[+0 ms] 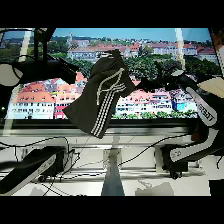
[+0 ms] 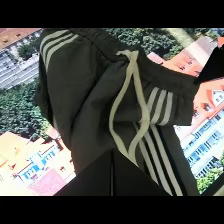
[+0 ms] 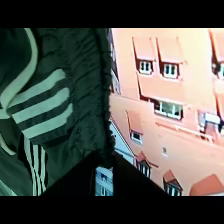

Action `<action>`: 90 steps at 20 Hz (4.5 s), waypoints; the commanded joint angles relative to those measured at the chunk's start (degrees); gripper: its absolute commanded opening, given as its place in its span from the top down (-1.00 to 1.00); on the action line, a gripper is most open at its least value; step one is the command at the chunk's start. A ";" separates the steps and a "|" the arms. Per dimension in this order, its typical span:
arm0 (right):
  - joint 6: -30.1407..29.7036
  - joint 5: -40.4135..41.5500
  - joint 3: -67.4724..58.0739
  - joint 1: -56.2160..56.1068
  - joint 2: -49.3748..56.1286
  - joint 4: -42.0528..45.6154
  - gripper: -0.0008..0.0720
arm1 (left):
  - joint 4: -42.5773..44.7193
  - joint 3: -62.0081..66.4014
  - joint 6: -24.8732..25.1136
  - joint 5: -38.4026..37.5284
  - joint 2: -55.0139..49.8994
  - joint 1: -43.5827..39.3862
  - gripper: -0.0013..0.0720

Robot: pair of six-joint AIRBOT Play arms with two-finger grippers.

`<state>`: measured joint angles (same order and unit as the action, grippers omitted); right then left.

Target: Fold the clothes and pants, and hang the long-sleeved shirts on hangers.

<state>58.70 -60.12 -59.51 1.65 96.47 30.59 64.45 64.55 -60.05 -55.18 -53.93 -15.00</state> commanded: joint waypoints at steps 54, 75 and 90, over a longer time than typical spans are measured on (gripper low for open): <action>-3.65 5.51 -12.11 0.11 -9.92 16.24 0.93 | -11.21 1.70 0.50 -0.76 -23.17 23.32 0.95; 1.70 5.84 8.68 -8.37 -18.93 15.72 0.92 | -4.92 4.46 0.55 -15.12 -29.16 38.53 0.02; 1.75 7.30 8.66 -8.37 -18.93 14.23 0.92 | -10.45 -11.39 9.99 -13.16 -36.41 40.17 -0.67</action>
<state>60.40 -52.82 -50.85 -6.70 77.58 45.32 52.07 53.60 -51.44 -69.30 -88.33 25.41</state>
